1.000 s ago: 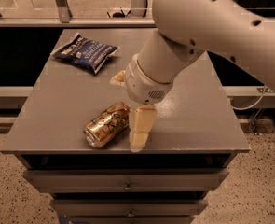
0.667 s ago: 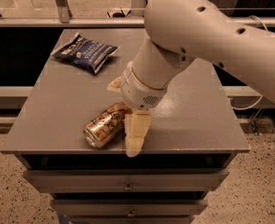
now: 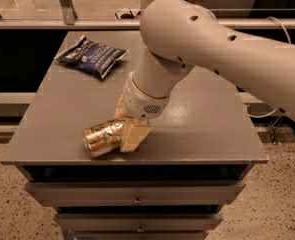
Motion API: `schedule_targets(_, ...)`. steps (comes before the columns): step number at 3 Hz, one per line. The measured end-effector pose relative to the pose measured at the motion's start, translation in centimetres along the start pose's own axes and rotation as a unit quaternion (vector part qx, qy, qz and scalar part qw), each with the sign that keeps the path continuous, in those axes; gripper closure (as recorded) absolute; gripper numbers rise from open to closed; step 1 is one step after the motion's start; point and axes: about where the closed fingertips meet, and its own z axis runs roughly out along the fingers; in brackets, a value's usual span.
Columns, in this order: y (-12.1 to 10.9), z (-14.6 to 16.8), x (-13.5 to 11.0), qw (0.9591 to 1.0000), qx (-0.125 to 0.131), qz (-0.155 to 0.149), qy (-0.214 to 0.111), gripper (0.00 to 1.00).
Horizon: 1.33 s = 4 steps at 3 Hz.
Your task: Pick orange can
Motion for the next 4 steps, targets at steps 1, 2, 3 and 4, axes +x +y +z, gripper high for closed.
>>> schedule_targets(1,-0.6,-1.6,1.7,0.9995,0.013,0.028,0.009,0.78)
schedule_targets(2,-1.1,-3.3,2.5,0.9987,0.028,0.041,0.013,0.99)
schedule_targets(3,-1.7,-5.4,2.8,0.9981,0.043,0.041,0.018,1.0)
schedule_targets(4,-2.3,-7.6,3.5,0.9969,0.061,0.048,0.016,1.0)
